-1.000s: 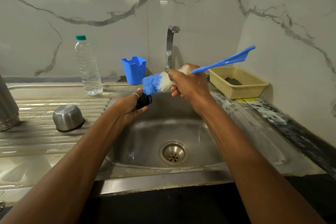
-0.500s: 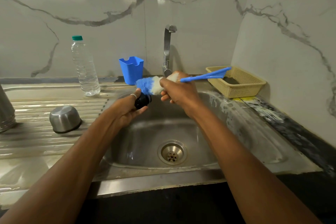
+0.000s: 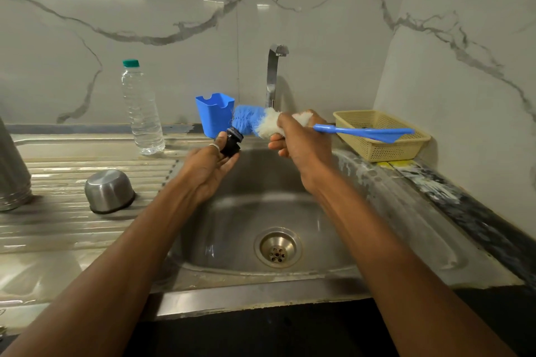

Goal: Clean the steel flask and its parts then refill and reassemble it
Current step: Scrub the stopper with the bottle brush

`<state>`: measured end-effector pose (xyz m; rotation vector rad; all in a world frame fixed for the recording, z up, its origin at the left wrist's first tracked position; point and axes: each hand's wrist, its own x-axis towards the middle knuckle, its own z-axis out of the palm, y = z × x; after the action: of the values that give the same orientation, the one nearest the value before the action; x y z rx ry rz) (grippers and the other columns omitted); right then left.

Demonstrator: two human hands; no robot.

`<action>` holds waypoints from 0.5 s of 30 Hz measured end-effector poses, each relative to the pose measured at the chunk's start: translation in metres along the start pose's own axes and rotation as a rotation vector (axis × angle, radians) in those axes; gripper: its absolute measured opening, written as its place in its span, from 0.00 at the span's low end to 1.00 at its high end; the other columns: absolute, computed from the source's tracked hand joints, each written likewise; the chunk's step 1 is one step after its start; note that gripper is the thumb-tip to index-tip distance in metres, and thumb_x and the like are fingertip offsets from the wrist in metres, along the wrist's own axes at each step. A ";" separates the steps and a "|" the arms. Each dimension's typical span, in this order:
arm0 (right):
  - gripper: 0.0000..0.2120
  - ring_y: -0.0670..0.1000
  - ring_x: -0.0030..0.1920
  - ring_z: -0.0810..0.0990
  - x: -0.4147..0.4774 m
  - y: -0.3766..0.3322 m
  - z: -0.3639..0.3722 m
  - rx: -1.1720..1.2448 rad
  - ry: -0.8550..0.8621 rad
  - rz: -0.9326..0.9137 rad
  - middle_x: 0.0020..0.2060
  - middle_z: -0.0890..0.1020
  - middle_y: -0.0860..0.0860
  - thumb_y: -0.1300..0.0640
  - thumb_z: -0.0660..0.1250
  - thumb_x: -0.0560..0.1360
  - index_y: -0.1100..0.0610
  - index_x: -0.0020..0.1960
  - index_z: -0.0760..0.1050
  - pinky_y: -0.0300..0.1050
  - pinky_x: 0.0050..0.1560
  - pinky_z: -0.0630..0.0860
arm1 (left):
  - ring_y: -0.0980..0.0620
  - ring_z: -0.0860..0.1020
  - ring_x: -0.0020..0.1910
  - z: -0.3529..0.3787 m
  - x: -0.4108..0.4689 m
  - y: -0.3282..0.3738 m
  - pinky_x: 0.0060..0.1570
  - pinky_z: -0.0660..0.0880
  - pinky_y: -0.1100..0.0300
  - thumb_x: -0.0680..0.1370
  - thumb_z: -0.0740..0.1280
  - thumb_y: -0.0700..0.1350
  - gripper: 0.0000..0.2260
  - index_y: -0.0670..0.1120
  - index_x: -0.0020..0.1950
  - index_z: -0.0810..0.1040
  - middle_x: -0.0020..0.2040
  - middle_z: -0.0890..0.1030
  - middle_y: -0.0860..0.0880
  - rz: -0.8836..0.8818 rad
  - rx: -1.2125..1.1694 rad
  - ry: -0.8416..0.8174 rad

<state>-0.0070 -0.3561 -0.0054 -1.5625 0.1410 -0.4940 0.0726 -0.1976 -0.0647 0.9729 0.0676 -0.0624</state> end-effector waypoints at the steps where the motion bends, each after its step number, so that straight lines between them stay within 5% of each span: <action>1: 0.04 0.48 0.32 0.85 -0.002 0.003 0.005 -0.029 -0.006 -0.020 0.33 0.85 0.54 0.56 0.66 0.76 0.56 0.46 0.74 0.40 0.31 0.78 | 0.48 0.84 0.52 0.000 0.001 -0.001 0.48 0.84 0.58 0.83 0.66 0.44 0.17 0.35 0.68 0.74 0.61 0.81 0.39 0.001 -0.019 0.001; 5: 0.08 0.50 0.34 0.86 -0.003 0.016 0.014 -0.112 -0.007 -0.033 0.33 0.85 0.53 0.53 0.66 0.76 0.57 0.51 0.73 0.50 0.41 0.83 | 0.46 0.86 0.50 0.009 -0.001 -0.011 0.50 0.84 0.56 0.83 0.67 0.45 0.18 0.35 0.69 0.73 0.62 0.81 0.37 -0.007 0.002 -0.017; 10: 0.06 0.49 0.31 0.85 -0.005 0.005 0.005 -0.077 0.019 -0.030 0.31 0.83 0.52 0.55 0.66 0.75 0.57 0.48 0.73 0.49 0.41 0.83 | 0.46 0.84 0.53 0.000 0.004 -0.001 0.44 0.84 0.58 0.82 0.68 0.45 0.21 0.36 0.71 0.70 0.63 0.79 0.37 0.032 -0.057 0.124; 15: 0.06 0.51 0.34 0.86 -0.008 0.006 0.009 -0.087 0.005 -0.025 0.32 0.84 0.53 0.55 0.66 0.76 0.57 0.48 0.73 0.52 0.45 0.85 | 0.49 0.84 0.49 0.008 -0.003 -0.008 0.46 0.84 0.59 0.83 0.67 0.44 0.18 0.35 0.68 0.73 0.60 0.81 0.39 0.005 0.087 0.063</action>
<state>-0.0092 -0.3456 -0.0125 -1.6497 0.1489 -0.5172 0.0696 -0.2091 -0.0665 1.0618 0.1216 -0.0301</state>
